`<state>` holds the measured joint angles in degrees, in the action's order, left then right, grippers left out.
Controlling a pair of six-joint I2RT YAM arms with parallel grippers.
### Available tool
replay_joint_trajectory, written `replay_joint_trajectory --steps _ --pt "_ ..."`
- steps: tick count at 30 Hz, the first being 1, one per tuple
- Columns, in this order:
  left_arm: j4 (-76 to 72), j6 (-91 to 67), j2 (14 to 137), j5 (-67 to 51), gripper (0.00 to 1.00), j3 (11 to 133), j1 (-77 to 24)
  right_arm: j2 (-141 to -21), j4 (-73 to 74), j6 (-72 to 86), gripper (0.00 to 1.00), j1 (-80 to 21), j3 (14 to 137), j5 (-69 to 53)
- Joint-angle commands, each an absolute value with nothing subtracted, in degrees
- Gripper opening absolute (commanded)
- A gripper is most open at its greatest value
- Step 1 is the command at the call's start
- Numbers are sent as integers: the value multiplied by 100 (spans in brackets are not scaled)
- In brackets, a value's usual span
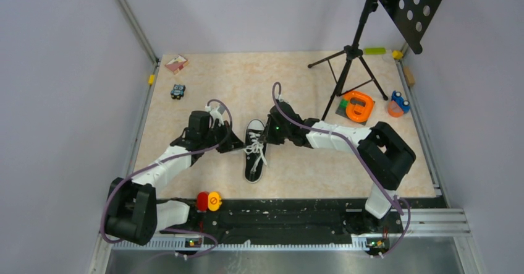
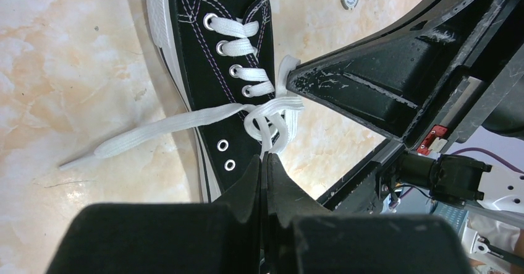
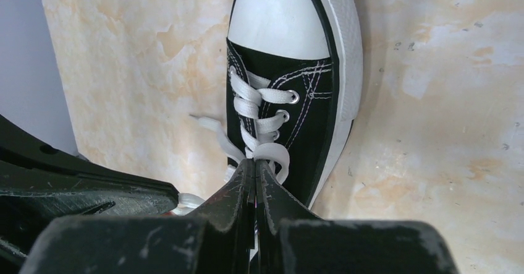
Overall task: Tie the shoes
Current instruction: Tie the shoelace on the shoe.
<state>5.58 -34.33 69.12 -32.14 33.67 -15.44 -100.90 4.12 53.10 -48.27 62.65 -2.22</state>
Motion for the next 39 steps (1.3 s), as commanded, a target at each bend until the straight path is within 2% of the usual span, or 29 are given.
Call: replay_joint_trajectory --steps 1,39 --pt "409 -3358 6774 -3277 0 3291 -1573 -9792 254 5446 0 -4835 6184 109" --pt "525 -3388 6940 -2887 0 3366 -1569 -9246 141 5684 0 -4601 5356 579"
